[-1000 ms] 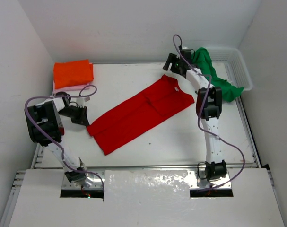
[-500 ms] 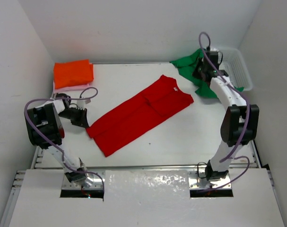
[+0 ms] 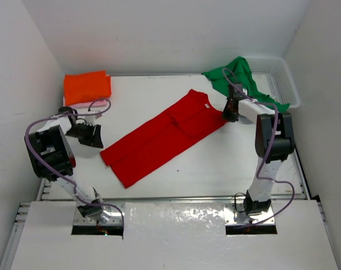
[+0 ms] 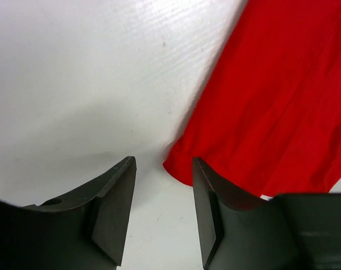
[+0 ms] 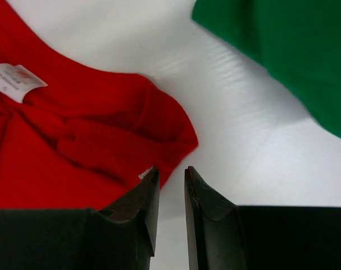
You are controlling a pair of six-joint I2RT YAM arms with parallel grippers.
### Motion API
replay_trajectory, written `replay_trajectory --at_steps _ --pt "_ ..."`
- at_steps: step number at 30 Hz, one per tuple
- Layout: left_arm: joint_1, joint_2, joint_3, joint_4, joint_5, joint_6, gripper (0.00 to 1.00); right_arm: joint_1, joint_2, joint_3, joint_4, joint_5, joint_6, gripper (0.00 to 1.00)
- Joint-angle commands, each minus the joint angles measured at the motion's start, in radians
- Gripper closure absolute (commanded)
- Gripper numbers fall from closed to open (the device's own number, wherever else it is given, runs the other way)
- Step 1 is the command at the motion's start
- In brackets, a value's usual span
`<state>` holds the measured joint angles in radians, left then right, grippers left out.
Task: Fold and stack the t-shirts
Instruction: Rotate the tshirt 90 degrees
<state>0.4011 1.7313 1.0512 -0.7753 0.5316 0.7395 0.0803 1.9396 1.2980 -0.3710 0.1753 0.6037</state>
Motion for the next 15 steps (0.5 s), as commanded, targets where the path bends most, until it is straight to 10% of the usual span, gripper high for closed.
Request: replay_trajectory --at_steps 1,10,15 --pt "0.024 -0.052 0.067 -0.018 0.056 0.012 0.57 0.027 0.088 0.079 -0.009 -0.025 0.031 0.77" --pt "-0.085 0.016 0.057 0.064 -0.013 -0.002 0.56 0.070 0.319 0.263 -0.117 -0.045 0.019 0.72" --pt "-0.090 0.042 0.007 0.045 -0.031 0.055 0.56 0.070 0.550 0.692 -0.259 -0.046 -0.019 0.73"
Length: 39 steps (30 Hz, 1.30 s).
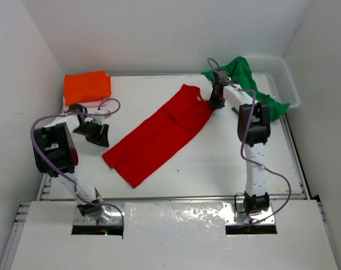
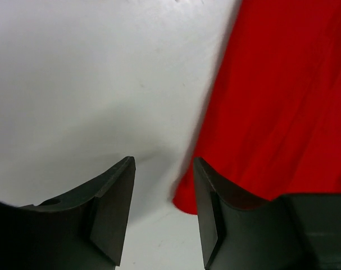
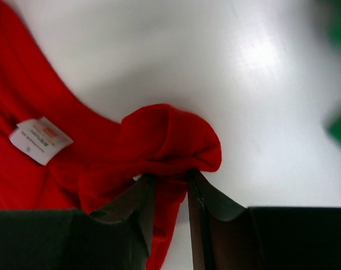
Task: Fold and stack the t-shirts
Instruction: Rotate the tshirt 90 degrees
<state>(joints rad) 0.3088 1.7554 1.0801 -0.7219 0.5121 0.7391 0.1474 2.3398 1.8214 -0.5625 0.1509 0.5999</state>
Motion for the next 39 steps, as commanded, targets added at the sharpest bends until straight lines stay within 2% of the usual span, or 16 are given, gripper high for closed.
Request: replay_trajectory --at_steps 1,2,4,5,7,10,13,19,22,27,33,34,36,37,38,39 --pt "0.003 0.018 -0.026 -0.014 -0.014 0.068 0.56 0.003 0.198 0.255 -0.083 -0.027 -0.015 0.73" --pt "0.001 0.018 -0.031 -0.033 -0.006 0.097 0.56 0.003 0.287 0.418 -0.085 -0.028 0.000 0.73" --pt "-0.003 0.018 -0.051 -0.054 0.008 0.137 0.56 0.001 0.349 0.508 -0.012 -0.056 0.032 0.73" --pt "-0.007 0.015 -0.058 -0.062 0.012 0.146 0.56 0.001 0.369 0.500 0.144 -0.103 0.078 0.71" --pt "-0.034 0.013 -0.091 -0.070 0.013 0.161 0.56 0.004 0.389 0.480 0.286 -0.139 0.127 0.59" --pt "-0.086 0.006 -0.131 -0.062 0.002 0.158 0.56 0.006 0.492 0.630 0.380 -0.146 0.164 0.45" --pt "-0.105 0.000 -0.140 -0.041 0.005 0.137 0.56 -0.008 0.416 0.552 0.499 -0.146 0.115 0.33" --pt "-0.105 0.018 -0.100 -0.019 0.005 0.111 0.55 -0.016 0.187 0.535 0.448 -0.142 0.015 0.16" --pt "-0.106 0.006 -0.079 -0.010 0.008 0.085 0.55 -0.016 0.031 0.449 0.417 -0.120 -0.021 0.01" --pt "-0.100 -0.083 -0.097 0.062 -0.017 -0.010 0.55 -0.016 -0.204 0.331 0.224 -0.106 -0.060 0.01" --pt "-0.053 -0.197 -0.074 0.062 -0.015 -0.083 0.55 0.033 -0.623 -0.257 0.173 -0.139 -0.019 0.01" --pt "-0.039 -0.229 -0.077 0.052 -0.027 -0.084 0.55 0.055 -0.667 -0.406 0.196 -0.146 0.003 0.04" --pt "0.001 -0.285 -0.091 0.050 -0.091 -0.099 0.55 0.084 -0.792 -0.620 0.248 -0.200 0.040 0.25" --pt "0.013 -0.303 -0.110 0.052 -0.118 -0.110 0.55 0.116 -0.822 -0.681 0.294 -0.224 0.055 0.82" --pt "0.029 -0.322 -0.123 0.052 -0.148 -0.142 0.55 0.130 -0.856 -0.724 0.293 -0.269 0.075 0.97" --pt "0.032 -0.356 -0.131 0.035 -0.188 -0.148 0.55 0.144 -0.866 -0.804 0.285 -0.313 0.112 1.00"
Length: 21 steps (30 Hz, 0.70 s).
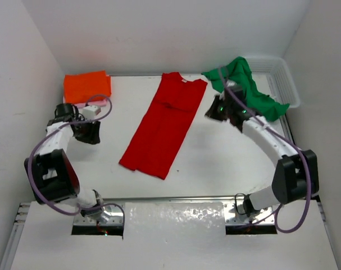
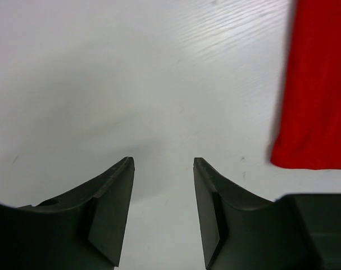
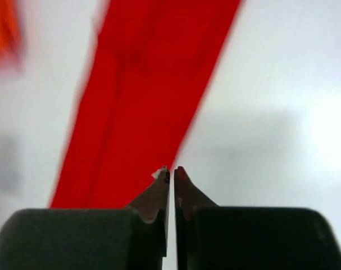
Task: Fold and stack the t-shirts
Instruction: Rotate the tshirt 90 degrees
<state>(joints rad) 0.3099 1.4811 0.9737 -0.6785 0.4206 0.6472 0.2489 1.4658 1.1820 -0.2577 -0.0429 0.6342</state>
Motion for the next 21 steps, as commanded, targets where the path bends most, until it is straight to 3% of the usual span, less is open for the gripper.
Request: replay_trajectory --at_steps 1,2,4,5,12,18,21 --pt "0.031 -0.097 -0.036 -0.021 -0.103 -0.055 0.55 0.079 -0.001 -0.206 -0.002 -0.161 0.094 1.00" --pt "0.031 -0.116 -0.043 -0.029 -0.102 -0.051 0.55 0.104 -0.010 -0.244 0.000 -0.184 0.116 0.91" --pt "0.031 -0.171 -0.056 -0.030 -0.092 -0.052 0.55 0.202 -0.054 -0.364 0.049 -0.201 0.194 0.57" --pt "0.031 -0.206 -0.061 -0.027 -0.074 -0.055 0.55 0.235 -0.093 -0.399 0.072 -0.181 0.262 0.51" --pt "0.029 -0.233 -0.061 0.016 0.068 -0.095 0.54 0.515 -0.118 -0.659 0.364 -0.062 0.559 0.47" --pt "0.029 -0.209 -0.044 0.051 0.133 -0.115 0.54 0.700 0.019 -0.631 0.468 0.075 0.723 0.46" --pt "0.029 -0.212 -0.055 0.053 0.165 -0.116 0.54 0.724 0.089 -0.630 0.494 0.104 0.829 0.46"
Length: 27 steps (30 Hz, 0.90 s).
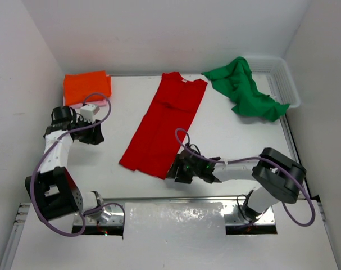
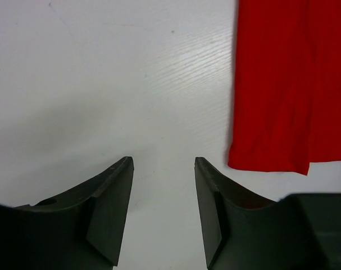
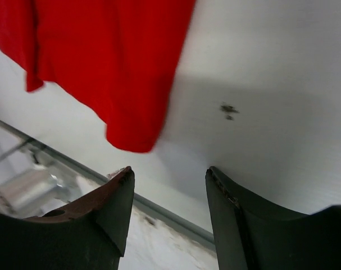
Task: Fold and stack the t-shirts
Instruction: Rotate the tshirt 90 degrees
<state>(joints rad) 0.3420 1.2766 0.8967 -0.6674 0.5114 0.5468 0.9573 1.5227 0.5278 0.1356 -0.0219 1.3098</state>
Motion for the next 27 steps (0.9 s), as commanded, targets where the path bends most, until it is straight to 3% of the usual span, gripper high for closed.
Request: replay_trajectory --at_steps 1,6,12,15,20,24,27 --pt "-0.003 -0.008 0.019 0.040 0.081 -0.015 0.54 0.017 0.057 0.020 0.108 0.106 0.178 0.47" --pt "-0.003 -0.016 0.011 0.031 0.090 -0.004 0.54 0.017 0.112 0.049 0.099 0.169 0.240 0.50" --pt "-0.003 -0.031 0.008 0.026 0.098 0.005 0.54 0.017 0.183 0.049 0.162 0.109 0.282 0.55" --pt "-0.003 -0.042 0.002 0.020 0.088 0.015 0.54 0.017 0.205 0.055 0.176 0.077 0.279 0.66" --pt "-0.003 -0.057 -0.002 -0.009 0.099 0.045 0.55 0.012 0.189 -0.028 0.236 0.088 0.321 1.00" --pt "-0.011 -0.063 -0.002 -0.046 0.165 0.126 0.62 -0.015 0.114 -0.097 0.231 0.070 0.266 1.00" --pt "-0.102 -0.080 0.007 -0.066 0.188 0.165 0.64 -0.090 0.038 -0.181 0.190 -0.007 0.133 1.00"
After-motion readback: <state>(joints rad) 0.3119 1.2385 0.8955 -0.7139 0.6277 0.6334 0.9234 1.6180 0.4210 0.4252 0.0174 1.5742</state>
